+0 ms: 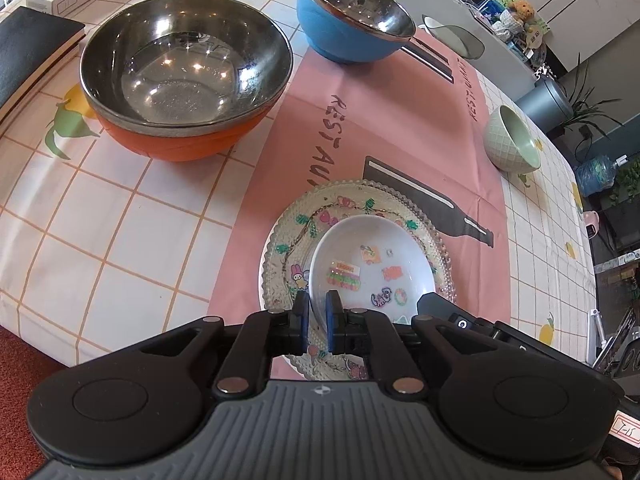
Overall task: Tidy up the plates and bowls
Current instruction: 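Open the left gripper and move it toward the orange steel bowl, then close the left gripper on the orange steel bowl rim, then carry the orange bowl beside the plate stack, lower it, open the left gripper, then move the left gripper to the blue steel bowl and grasp its rim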
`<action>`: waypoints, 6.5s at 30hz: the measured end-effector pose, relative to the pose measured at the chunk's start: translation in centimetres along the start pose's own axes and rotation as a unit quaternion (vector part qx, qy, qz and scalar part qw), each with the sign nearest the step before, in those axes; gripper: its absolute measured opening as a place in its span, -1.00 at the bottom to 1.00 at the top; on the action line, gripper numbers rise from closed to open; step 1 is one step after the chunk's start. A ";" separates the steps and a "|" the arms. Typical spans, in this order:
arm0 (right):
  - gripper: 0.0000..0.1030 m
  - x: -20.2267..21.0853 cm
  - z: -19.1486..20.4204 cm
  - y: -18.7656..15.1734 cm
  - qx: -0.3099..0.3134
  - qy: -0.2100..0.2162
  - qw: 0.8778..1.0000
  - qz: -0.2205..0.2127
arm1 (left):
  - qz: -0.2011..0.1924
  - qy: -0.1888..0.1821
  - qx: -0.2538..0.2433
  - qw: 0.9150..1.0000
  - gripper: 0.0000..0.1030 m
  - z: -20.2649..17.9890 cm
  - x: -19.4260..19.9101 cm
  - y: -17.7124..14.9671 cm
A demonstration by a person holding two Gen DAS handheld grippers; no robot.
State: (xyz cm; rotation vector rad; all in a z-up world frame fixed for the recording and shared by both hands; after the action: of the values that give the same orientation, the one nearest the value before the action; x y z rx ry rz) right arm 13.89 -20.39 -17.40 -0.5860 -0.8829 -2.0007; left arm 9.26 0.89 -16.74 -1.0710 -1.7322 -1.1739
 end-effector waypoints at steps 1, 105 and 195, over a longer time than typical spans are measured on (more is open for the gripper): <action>-0.92 0.0 0.0 0.0 0.000 0.001 1.000 0.000 | -0.002 0.001 -0.001 1.000 -0.85 0.0 0.0 0.0; -0.76 8.1 -2.2 4.3 0.014 -0.030 0.996 -0.081 | -0.097 0.006 -0.102 0.990 -0.73 -10.8 3.3 1.1; 0.37 -5.0 6.3 10.7 0.128 -0.082 0.984 -0.094 | -0.204 0.085 -0.011 0.975 0.34 0.1 2.4 16.5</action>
State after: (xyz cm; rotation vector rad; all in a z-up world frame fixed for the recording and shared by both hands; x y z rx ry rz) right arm 26.03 -17.20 -12.79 -0.5415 -1.3156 -1.9806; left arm 23.74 5.16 -9.62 -0.6159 -1.8568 -1.4902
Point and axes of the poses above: each gripper's, at about its wrist camera, not at the fingertips, and x roughly against the way its jaws point, z to its left, y to its top, the point moved 6 cm from there along -x, roughly the way its jaws point, and after that the axes turned 7 degrees about y, right-handed, at the moved point
